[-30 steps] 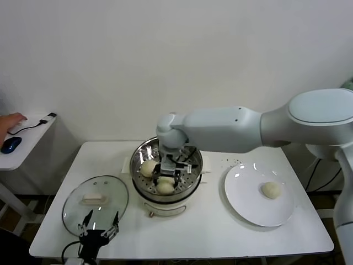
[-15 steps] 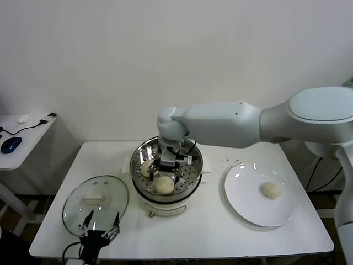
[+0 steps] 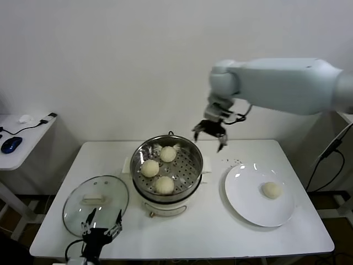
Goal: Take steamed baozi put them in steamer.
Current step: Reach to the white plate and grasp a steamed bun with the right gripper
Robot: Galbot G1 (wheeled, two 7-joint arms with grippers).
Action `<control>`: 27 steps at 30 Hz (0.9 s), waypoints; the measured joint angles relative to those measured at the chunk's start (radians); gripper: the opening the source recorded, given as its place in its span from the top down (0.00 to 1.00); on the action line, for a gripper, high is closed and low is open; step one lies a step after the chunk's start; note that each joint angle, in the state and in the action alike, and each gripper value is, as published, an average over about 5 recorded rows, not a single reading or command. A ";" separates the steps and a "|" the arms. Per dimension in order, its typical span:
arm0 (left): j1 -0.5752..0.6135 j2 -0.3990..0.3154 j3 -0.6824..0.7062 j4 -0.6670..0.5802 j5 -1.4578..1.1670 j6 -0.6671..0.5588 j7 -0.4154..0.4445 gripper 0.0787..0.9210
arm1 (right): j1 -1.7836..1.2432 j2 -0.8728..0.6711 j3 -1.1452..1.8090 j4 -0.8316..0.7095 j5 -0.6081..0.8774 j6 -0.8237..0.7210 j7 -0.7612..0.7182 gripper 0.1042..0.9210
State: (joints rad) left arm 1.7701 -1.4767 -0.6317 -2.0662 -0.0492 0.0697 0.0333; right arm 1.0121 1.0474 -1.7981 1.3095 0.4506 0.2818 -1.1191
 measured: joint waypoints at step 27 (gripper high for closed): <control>0.021 -0.016 -0.025 0.000 -0.005 0.003 0.000 0.12 | -0.577 -0.385 0.294 -0.210 -0.181 -0.357 0.111 0.12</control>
State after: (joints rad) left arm 1.7909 -1.4924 -0.6564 -2.0657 -0.0542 0.0724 0.0333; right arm 0.4352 0.6622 -1.5044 1.0997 0.2692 -0.0755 -1.0077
